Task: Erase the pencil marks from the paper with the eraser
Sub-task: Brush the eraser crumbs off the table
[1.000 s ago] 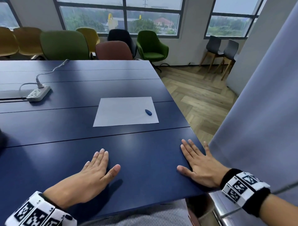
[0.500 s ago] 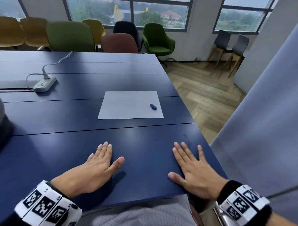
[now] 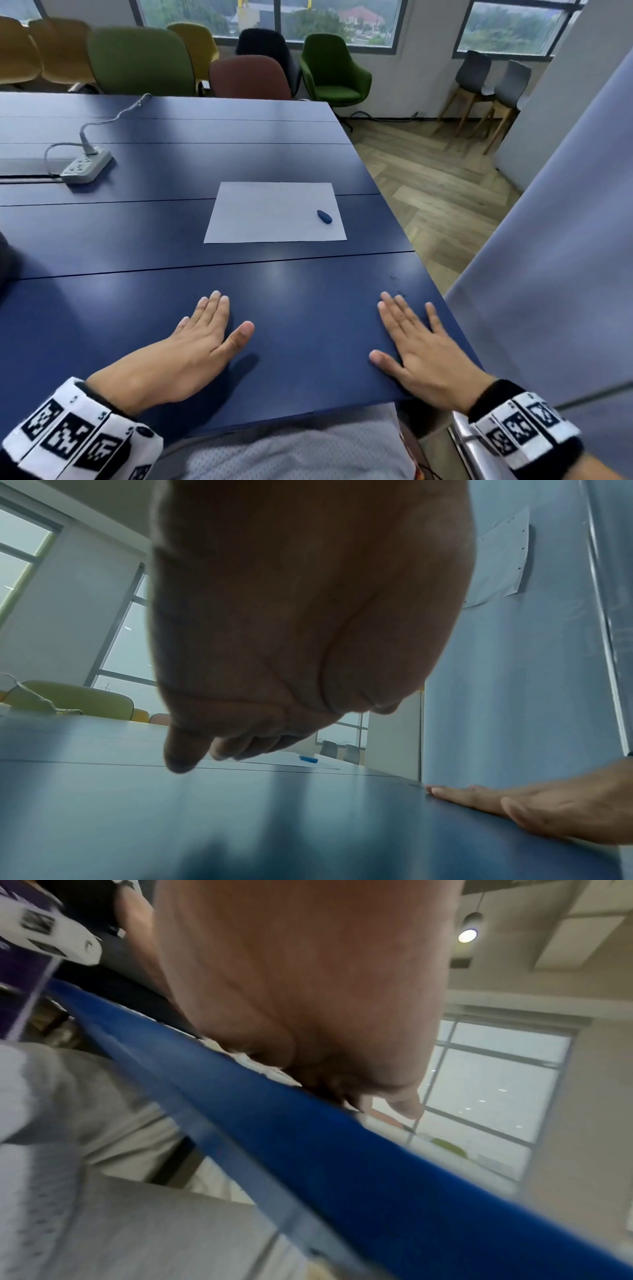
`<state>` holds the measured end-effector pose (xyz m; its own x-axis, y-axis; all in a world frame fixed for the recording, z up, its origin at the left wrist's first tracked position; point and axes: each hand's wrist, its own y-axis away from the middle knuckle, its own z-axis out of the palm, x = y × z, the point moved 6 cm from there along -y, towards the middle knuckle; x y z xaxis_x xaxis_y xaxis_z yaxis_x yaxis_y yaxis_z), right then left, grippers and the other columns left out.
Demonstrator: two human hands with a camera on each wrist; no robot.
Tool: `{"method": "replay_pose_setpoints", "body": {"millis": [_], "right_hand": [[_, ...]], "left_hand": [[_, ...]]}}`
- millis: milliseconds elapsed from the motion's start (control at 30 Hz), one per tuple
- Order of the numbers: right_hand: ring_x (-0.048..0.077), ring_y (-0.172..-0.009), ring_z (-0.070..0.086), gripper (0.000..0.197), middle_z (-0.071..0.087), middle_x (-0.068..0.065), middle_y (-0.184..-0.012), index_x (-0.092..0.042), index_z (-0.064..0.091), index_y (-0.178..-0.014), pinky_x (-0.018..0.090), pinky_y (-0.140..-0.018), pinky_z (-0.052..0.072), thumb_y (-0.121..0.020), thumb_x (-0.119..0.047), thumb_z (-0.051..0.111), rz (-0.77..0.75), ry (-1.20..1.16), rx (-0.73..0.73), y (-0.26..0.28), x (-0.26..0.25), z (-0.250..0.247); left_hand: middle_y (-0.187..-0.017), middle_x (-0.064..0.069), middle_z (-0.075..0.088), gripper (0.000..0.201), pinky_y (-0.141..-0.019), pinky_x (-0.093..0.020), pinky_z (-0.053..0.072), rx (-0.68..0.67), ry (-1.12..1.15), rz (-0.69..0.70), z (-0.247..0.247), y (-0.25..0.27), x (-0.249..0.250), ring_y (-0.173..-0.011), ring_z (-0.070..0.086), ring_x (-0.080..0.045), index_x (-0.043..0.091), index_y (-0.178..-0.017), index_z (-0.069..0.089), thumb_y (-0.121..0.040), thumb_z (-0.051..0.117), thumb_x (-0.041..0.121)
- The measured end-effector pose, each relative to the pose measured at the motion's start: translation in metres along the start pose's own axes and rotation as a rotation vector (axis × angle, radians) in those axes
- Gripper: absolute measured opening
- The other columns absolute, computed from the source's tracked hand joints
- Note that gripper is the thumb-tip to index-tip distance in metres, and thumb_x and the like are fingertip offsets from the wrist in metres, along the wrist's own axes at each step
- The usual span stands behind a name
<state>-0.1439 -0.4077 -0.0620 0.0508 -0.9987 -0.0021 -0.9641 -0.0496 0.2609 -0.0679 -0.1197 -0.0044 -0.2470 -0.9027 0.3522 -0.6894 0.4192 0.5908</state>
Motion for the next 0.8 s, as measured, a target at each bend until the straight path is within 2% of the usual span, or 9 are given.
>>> {"method": "replay_pose_setpoints", "body": {"millis": [67,200,267,333,433,533,633,700,800], "right_hand": [[0.009,-0.143,-0.029,0.102,-0.023,-0.006,-0.159,-0.017,-0.011,-0.153,0.049,-0.114,-0.015,-0.075,-0.082,-0.015,0.026,-0.019,0.023,0.006,0.002,-0.008],[0.023,-0.147,0.023,0.085,0.026,0.002,-0.159,-0.013,0.037,-0.148,0.059,-0.104,0.016,-0.091,-0.074,0.018,-0.254,0.098,0.085,0.027,-0.071,0.003],[0.024,-0.146,0.025,0.084,0.026,0.0,-0.159,-0.015,0.037,-0.148,0.059,-0.102,0.017,-0.091,-0.074,0.02,-0.34,0.102,0.021,0.034,-0.088,0.014],[0.024,-0.148,0.02,0.083,0.019,-0.004,-0.161,-0.016,0.03,-0.151,0.059,-0.105,0.011,-0.092,-0.074,0.019,-0.291,0.092,0.039,0.03,-0.073,0.01],[0.012,-0.147,-0.02,0.087,-0.018,-0.017,-0.159,-0.026,-0.004,-0.154,0.054,-0.113,-0.018,-0.085,-0.077,0.003,-0.058,-0.056,0.007,0.014,-0.015,-0.001],[0.008,-0.14,-0.036,0.09,-0.027,-0.017,-0.156,-0.024,-0.013,-0.153,0.056,-0.114,-0.02,-0.08,-0.076,-0.004,0.03,-0.096,0.013,0.009,0.004,-0.011],[0.016,-0.15,-0.003,0.084,0.008,-0.007,-0.163,-0.019,0.019,-0.154,0.061,-0.11,-0.001,-0.091,-0.074,0.01,-0.129,-0.015,0.042,0.017,-0.041,-0.011],[0.024,-0.147,0.021,0.08,0.027,-0.005,-0.158,-0.017,0.036,-0.149,0.062,-0.104,0.01,-0.093,-0.073,0.02,-0.227,0.028,0.049,0.025,-0.06,0.004],[0.023,-0.149,0.013,0.08,0.016,-0.009,-0.161,-0.02,0.026,-0.152,0.061,-0.107,0.003,-0.093,-0.073,0.017,-0.177,0.011,0.021,0.024,-0.041,0.004]], "left_hand": [[-0.153,0.008,-0.034,0.104,-0.116,-0.024,-0.011,-0.004,-0.002,0.027,0.0,0.001,0.007,-0.137,-0.031,-0.002,0.017,-0.147,-0.026,-0.063,-0.008,0.075],[-0.152,0.009,-0.035,0.102,-0.116,-0.023,-0.012,-0.012,-0.037,0.058,-0.001,-0.001,0.019,-0.137,-0.031,-0.002,0.018,-0.147,-0.027,-0.064,-0.009,0.074],[-0.151,0.009,-0.036,0.097,-0.115,-0.023,-0.012,-0.021,-0.068,0.058,-0.001,-0.003,0.022,-0.137,-0.032,-0.003,0.018,-0.147,-0.027,-0.068,-0.009,0.072],[-0.15,0.009,-0.038,0.077,-0.112,-0.02,-0.014,-0.031,-0.117,0.067,-0.001,-0.005,0.023,-0.135,-0.035,-0.003,0.021,-0.142,-0.033,-0.085,-0.005,0.063],[-0.147,0.01,-0.042,0.057,-0.104,-0.014,-0.02,-0.034,-0.151,0.07,-0.002,-0.006,0.023,-0.129,-0.041,-0.001,0.038,-0.124,-0.048,-0.099,0.001,0.05],[-0.151,0.004,-0.039,0.07,-0.113,-0.023,-0.014,-0.046,-0.19,0.062,-0.003,-0.01,0.03,-0.135,-0.036,-0.007,0.02,-0.136,-0.038,-0.089,-0.004,0.059],[-0.15,0.007,-0.038,0.108,-0.117,-0.025,-0.011,-0.043,-0.187,0.107,-0.006,-0.011,0.045,-0.137,-0.033,-0.006,0.017,-0.145,-0.03,-0.06,-0.017,0.082],[-0.152,0.008,-0.036,0.107,-0.116,-0.024,-0.011,-0.036,-0.201,0.111,-0.009,-0.014,0.053,-0.138,-0.031,-0.003,0.017,-0.147,-0.027,-0.061,-0.013,0.078],[-0.153,0.007,-0.035,0.098,-0.116,-0.024,-0.011,-0.032,-0.223,0.117,-0.012,-0.019,0.064,-0.138,-0.031,-0.003,0.017,-0.148,-0.026,-0.07,-0.008,0.073]]}}
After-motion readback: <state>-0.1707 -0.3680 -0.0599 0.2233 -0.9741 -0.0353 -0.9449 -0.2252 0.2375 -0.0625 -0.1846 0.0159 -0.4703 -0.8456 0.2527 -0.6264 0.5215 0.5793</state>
